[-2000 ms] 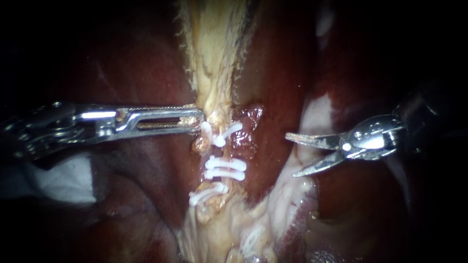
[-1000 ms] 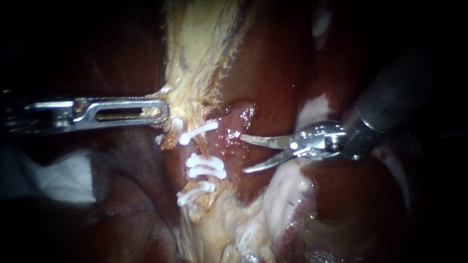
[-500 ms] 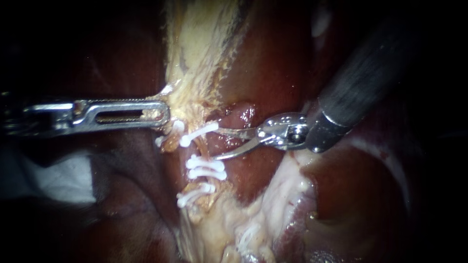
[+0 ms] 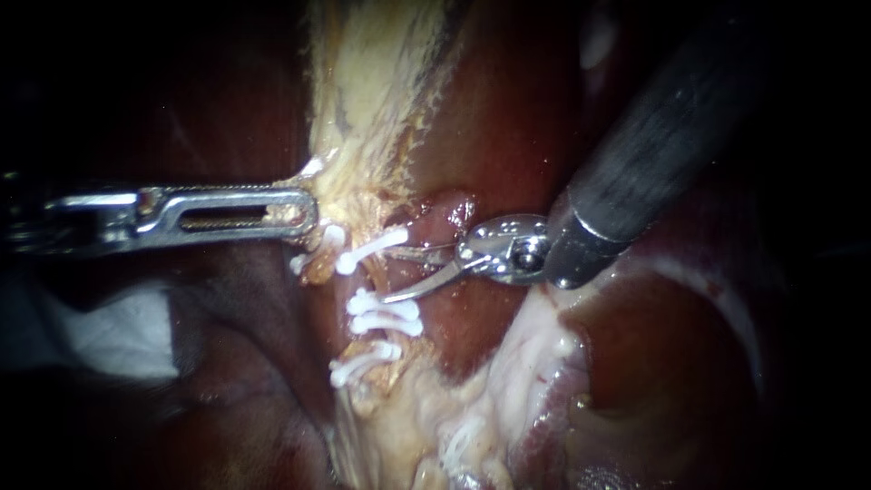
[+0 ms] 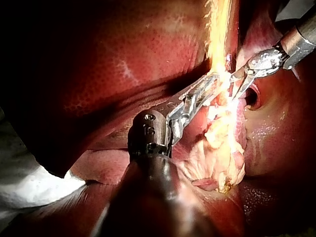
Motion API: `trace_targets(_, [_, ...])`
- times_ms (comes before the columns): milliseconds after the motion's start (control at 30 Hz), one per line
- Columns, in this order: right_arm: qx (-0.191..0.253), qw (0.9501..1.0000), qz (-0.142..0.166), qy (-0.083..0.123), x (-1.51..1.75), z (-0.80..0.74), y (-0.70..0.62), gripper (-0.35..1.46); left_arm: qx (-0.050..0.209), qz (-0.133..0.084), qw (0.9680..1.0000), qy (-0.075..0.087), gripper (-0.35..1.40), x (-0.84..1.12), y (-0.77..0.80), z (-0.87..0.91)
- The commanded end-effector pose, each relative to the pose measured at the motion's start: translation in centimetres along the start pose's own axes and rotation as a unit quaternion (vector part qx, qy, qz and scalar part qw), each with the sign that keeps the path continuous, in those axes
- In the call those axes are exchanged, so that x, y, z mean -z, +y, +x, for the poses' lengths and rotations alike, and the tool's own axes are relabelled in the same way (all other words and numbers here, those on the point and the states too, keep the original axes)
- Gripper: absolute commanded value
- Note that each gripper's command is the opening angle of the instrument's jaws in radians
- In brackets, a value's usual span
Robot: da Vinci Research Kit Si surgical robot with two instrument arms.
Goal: Go to the cutting position right tube
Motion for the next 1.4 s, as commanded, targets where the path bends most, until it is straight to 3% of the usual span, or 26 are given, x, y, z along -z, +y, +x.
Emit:
trace_targets(33, [0.0, 1.0, 0.002, -0.001, -0.02, -0.01, 0.0, 0.72, 0.0, 0.0, 1.0, 0.0, -0.35, 0.0, 0.0, 0.0])
trace_targets(367, [0.015, 0.999, 0.035, 0.021, -0.09, -0.01, -0.08, 0.62, 0.0, 0.0, 1.0, 0.0, -0.35, 0.0, 0.02, 0.0])
trace_targets(833, [0.016, 0.9961, 0.063, 0.06, -0.22, 0.11, -0.11, 0.53, 0.0, 0.0, 1.0, 0.0, -0.35, -0.04, 0.06, -0.02])
trace_targets(1033, [0.016, 0.9949, 0.074, 0.066, -0.33, 0.18, -0.12, 0.5, 0.0, -0.001, 1.0, 0.0, -0.35, -0.06, 0.07, -0.02])
trace_targets(1167, [0.01, 0.995, 0.074, 0.067, -0.37, 0.21, -0.11, 0.43, 0.0, -0.001, 1.0, 0.0, -0.35, -0.07, 0.07, -0.02])
trace_targets(1400, [0.0, 0.9952, 0.071, 0.066, -0.37, 0.21, -0.07, 0.15, 0.0, -0.001, 1.0, -0.001, -0.35, -0.08, 0.07, -0.02])
